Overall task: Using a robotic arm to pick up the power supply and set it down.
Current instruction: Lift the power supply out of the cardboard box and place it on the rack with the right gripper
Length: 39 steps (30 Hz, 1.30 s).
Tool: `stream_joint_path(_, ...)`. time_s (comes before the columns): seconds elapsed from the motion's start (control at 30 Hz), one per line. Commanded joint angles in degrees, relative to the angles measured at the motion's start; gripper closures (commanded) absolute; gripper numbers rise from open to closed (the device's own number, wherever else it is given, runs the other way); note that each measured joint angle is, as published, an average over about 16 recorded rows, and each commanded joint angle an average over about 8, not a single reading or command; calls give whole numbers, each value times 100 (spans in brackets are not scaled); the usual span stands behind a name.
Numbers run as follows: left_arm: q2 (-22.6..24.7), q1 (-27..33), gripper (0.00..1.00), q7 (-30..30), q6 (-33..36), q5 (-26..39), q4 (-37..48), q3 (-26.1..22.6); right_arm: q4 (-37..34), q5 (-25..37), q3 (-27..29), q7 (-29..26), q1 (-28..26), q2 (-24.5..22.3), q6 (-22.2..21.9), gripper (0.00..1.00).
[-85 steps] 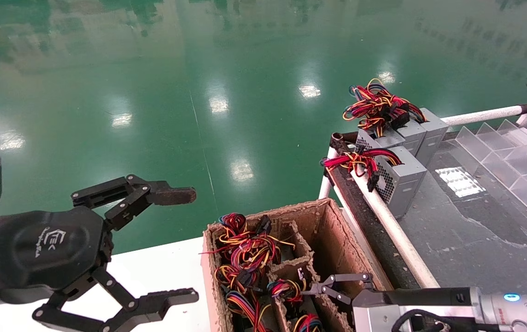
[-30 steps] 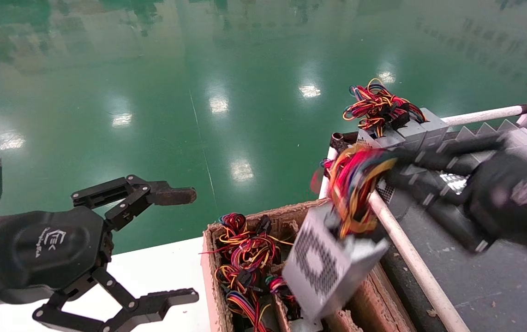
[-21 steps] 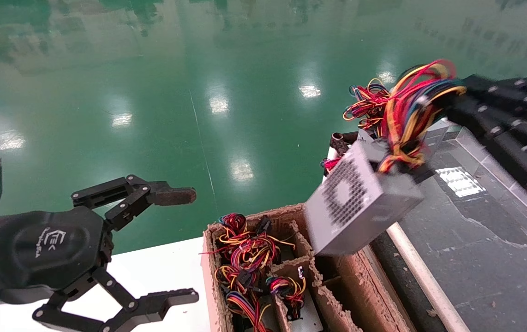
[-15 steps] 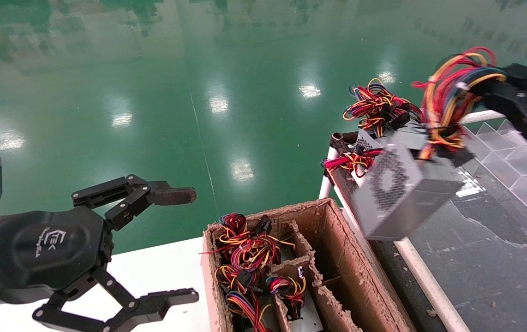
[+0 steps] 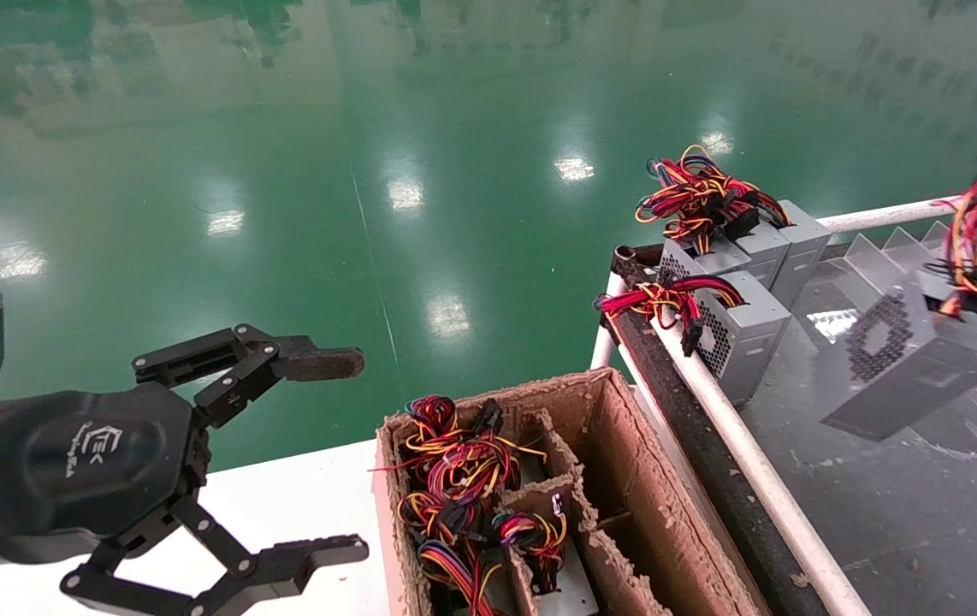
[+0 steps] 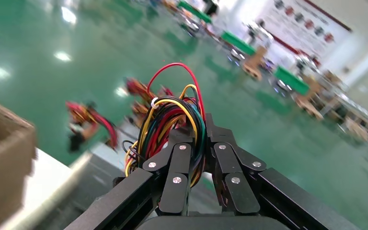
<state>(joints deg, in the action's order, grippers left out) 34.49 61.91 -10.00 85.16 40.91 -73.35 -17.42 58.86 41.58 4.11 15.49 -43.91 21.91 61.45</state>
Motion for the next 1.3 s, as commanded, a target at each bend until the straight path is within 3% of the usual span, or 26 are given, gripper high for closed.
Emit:
stream_joint_path(0.03,0,0,0,0,0,0,0,-1,-163,92,-18,89,15,9,-91,100)
stream_joint_path(0.27,-1,1,0,1,-1,-2,0,-2,-731,671,-570,329,-696,554,-302,100)
stream_joint_path(0.77,-3,1,0,3,-3,-4,0,-6,-1933,1693,-1505,852,-2558,1742,-77,100)
stream_joint_path(1.27,-4,2,0,5,-4,-7,0,-10,-3021,2057,-1800,1337,-3582,2426,61,100)
stream_joint_path(1.3,-4,2,0,5,-4,-7,0,-10,-3076,2061,-1804,1372,-3614,2448,78,96)
